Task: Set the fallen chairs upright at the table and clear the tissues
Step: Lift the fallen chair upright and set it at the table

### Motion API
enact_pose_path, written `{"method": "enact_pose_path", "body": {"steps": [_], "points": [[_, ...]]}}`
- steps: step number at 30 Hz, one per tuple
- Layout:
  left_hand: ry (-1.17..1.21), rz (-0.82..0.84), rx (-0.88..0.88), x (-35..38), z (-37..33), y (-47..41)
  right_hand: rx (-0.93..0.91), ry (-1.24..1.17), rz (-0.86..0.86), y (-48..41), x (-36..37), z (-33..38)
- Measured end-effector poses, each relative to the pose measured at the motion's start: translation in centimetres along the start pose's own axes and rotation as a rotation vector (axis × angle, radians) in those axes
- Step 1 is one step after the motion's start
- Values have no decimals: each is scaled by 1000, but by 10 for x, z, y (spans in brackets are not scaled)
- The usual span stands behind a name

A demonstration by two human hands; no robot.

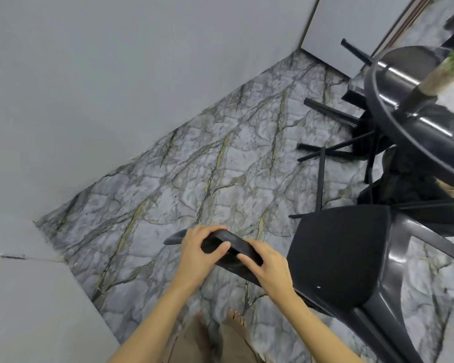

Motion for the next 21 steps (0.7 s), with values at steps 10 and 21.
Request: {"method": "enact_pose_path", "body": {"steps": [10,21], "points": [[-88,-86,177,-71,-141,43,-7,-261,-246,29,-91,78],[-230,-83,313,-61,-211,96,-44,-328,-445,81,-163,87]]}}
Point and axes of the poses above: each hand's wrist, its own y-axis away from the middle knuckle, its own x-axis out of the palm, z = x × y, the point moved 10 cm from there along -y, towards the middle knuckle, and after that the axes turned 8 degrees about -z, right-handed, at the moved point
